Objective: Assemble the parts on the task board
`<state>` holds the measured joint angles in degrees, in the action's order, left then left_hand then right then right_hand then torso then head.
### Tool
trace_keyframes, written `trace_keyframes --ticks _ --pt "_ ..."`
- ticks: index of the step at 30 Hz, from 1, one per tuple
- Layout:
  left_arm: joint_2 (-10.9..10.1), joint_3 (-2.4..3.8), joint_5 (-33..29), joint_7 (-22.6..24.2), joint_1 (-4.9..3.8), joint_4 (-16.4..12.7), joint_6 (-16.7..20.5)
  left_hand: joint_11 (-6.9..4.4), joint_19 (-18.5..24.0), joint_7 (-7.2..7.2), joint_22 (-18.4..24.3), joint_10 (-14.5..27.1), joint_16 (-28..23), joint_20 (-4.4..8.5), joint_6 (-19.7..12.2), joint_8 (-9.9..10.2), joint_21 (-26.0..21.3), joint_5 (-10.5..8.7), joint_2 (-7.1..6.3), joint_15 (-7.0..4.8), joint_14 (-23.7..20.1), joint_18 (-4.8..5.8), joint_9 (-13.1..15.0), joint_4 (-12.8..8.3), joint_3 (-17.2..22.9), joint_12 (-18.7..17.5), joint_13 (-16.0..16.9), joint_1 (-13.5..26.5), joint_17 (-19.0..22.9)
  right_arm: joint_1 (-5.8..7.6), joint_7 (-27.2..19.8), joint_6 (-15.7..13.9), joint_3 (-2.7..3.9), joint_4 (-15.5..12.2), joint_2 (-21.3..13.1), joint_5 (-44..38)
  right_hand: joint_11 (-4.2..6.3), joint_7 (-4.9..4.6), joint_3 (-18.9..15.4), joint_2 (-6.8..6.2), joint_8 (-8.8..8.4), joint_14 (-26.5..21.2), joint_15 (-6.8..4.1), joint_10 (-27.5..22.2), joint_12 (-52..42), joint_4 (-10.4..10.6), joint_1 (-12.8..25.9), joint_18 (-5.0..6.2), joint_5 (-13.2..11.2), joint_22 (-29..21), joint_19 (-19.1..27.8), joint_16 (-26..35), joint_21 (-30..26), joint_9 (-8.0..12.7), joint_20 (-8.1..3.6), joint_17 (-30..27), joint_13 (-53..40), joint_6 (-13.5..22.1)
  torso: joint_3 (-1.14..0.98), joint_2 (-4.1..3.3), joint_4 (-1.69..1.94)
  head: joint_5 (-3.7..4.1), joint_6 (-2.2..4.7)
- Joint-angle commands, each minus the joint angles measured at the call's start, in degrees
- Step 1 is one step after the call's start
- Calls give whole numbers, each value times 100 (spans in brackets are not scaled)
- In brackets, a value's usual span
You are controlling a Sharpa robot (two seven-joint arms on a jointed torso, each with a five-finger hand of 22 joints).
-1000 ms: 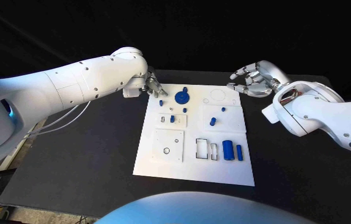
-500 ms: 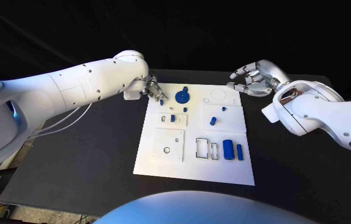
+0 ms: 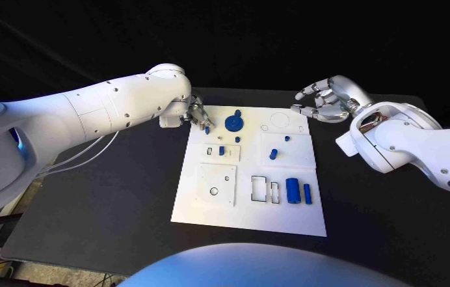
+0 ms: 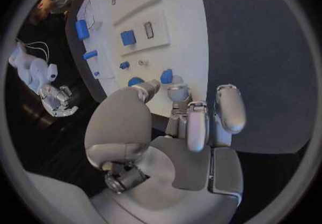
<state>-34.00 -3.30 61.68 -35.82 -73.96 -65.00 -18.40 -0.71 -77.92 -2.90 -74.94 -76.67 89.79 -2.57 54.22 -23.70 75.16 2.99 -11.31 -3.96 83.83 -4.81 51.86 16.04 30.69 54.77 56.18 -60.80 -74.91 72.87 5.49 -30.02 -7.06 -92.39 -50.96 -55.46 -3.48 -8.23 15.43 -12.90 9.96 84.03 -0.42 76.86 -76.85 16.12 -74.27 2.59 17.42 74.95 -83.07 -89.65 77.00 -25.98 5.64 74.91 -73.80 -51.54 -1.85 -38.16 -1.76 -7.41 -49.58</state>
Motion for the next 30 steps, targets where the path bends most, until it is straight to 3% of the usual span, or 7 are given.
trace_keyframes --ticks 1,16,22,28,30 --pt "20 0 -109 86 0 1 -68 -20 5 2 -521 22 21 -28 41 30 -27 -22 18 29 617 70 -14 -10 49 30 7 -90 -1509 -4 -32 72 0 0 7 -26 -3 15 0 11 28 568 1 -16 22 16 43 56 8 894 30 9 -14 -5 13 1400 -3 29 -3 2 -1 -2 -10" --pt "28 -3 -160 111 1 15 -132 -44 11 33 -534 15 21 -22 110 -17 -51 -19 53 14 617 66 -44 -148 302 44 7 -366 -1509 -4 -32 68 0 3 9 -26 -3 16 3 17 30 568 0 -13 20 14 43 57 17 893 31 10 -18 -7 13 1399 -6 29 -1 1 0 0 -25" --pt "30 -4 -231 142 1 22 -63 -73 -11 65 -567 -5 21 -11 92 -136 -59 39 152 -9 617 67 6 -508 781 57 -7 -678 -1509 -4 -35 66 0 5 9 -26 -2 16 5 21 32 568 -1 -11 19 12 42 59 27 890 35 11 -27 -10 12 1396 -7 29 -1 3 0 -6 -33" --pt "24 -5 -335 164 2 26 17 -73 -46 54 -622 -71 21 -8 -1 -396 -61 500 190 -13 617 73 220 -983 1287 74 -32 -751 -1509 -4 -36 62 0 7 8 -26 -2 16 5 21 32 568 -1 -11 19 12 42 59 27 890 35 11 -27 -10 12 1396 -7 29 -2 3 3 -12 -39" --pt "16 -5 -363 171 3 20 45 -68 -53 47 -634 -83 21 -11 -22 -447 -60 527 196 -9 617 75 270 -1075 1386 74 -38 -750 -1509 -4 -36 62 0 9 8 -26 -2 16 5 21 32 568 -1 -11 19 12 42 59 27 890 35 11 -27 -10 12 1396 -7 29 -1 3 3 -12 -39"
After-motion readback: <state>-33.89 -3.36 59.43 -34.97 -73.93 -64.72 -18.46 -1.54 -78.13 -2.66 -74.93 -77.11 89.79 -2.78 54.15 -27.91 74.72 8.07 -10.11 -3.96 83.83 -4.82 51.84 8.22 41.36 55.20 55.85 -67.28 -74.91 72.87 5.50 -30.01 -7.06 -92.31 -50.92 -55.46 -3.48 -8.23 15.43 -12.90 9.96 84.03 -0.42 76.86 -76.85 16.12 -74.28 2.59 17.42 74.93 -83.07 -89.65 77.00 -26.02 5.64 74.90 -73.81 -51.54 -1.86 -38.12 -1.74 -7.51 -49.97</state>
